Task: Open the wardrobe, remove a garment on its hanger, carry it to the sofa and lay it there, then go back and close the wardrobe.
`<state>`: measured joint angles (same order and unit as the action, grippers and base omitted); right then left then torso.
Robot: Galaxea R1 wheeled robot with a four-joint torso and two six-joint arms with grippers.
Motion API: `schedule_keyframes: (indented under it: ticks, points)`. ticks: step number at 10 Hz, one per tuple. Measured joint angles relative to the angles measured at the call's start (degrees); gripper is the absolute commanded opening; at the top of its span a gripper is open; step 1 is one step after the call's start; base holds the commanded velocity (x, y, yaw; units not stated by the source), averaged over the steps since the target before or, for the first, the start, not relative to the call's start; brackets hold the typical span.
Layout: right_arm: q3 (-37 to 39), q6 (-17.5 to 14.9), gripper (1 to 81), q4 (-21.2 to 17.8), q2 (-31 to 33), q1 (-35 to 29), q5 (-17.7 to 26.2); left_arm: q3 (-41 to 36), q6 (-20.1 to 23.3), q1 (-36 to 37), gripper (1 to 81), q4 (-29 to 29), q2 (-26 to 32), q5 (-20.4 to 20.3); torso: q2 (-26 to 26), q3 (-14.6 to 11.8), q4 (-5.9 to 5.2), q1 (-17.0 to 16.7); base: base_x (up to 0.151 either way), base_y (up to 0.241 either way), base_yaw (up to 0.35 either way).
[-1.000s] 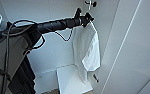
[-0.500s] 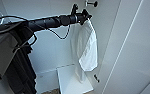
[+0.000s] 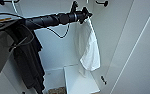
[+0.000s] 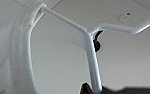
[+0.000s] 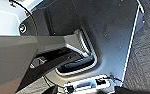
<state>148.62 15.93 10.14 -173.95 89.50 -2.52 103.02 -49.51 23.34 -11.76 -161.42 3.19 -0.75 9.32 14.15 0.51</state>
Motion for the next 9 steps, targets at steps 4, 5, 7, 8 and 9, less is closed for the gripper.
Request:
schedule_keyframes:
  ticks: [4,5,7,8,9]
  points:
    - [0.00,-0.01,81.1,0.02,0.00,0.00,0.00,-3.83,0.09,-0.41,1.0,2.97,1.93,3.78,0.00,0.00,0.06,0.00,0.000,0.000,0.000]
    - [0.00,-0.12,81.1,0.02,0.00,0.02,-0.01,-4.46,0.09,-1.24,1.0,3.41,2.73,4.38,0.00,0.00,0.06,0.00,0.000,0.000,0.000]
    - [0.00,-0.26,81.1,0.05,-0.01,0.02,-0.01,-5.29,0.06,-1.74,1.0,3.86,4.00,5.01,0.00,0.00,-0.18,0.00,0.000,0.000,0.000]
    - [0.00,-0.26,81.1,0.05,0.00,0.02,0.00,-5.86,0.11,-1.66,1.0,4.28,3.80,5.60,0.00,0.00,-1.12,0.00,0.000,0.000,0.000]
    - [0.00,-0.26,81.1,0.05,0.00,0.02,0.00,-6.25,0.12,-1.57,1.0,4.57,3.32,6.01,0.00,0.00,-2.62,0.00,0.000,0.000,0.000]
